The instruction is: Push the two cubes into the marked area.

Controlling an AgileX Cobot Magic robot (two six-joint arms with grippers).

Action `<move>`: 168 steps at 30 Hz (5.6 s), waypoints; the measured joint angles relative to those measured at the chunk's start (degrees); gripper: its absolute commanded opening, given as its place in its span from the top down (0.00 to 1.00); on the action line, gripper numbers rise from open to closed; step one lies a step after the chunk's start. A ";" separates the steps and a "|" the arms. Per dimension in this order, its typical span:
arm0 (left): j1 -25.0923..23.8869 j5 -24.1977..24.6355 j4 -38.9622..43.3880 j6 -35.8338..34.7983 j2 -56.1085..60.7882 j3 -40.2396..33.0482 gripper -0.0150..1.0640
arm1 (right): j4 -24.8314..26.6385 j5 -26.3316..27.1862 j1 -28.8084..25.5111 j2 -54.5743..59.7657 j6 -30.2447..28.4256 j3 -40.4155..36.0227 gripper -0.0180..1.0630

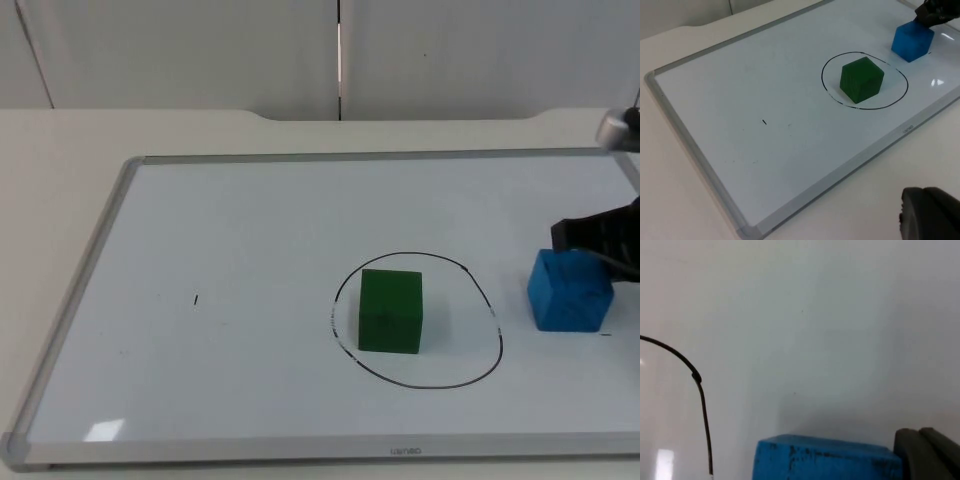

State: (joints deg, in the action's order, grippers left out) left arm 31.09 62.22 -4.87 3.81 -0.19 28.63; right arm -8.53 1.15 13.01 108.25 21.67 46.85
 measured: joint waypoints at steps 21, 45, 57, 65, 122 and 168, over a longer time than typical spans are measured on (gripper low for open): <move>0.00 0.00 0.00 0.00 0.00 0.00 0.99 | 1.38 0.72 0.15 0.00 1.27 0.00 0.98; 0.00 0.00 0.00 0.00 0.00 0.00 0.99 | 1.49 2.82 4.35 0.00 1.68 0.00 0.98; 0.00 0.00 0.00 0.00 0.00 0.00 0.99 | 1.49 1.45 5.78 0.00 1.80 0.00 0.98; 0.00 0.00 0.00 0.00 0.00 0.00 0.99 | 1.49 -1.15 6.03 0.00 1.80 0.00 0.98; 0.00 0.00 0.00 0.00 0.00 0.00 0.99 | 1.49 -1.15 12.43 0.00 4.36 0.00 0.98; 0.00 0.00 0.00 0.00 0.00 0.00 0.99 | 1.49 -10.94 13.04 -33.63 -11.05 0.00 0.98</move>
State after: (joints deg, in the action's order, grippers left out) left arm 31.09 62.22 -4.87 3.81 -0.19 28.63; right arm -7.04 -9.79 26.04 74.62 10.62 46.85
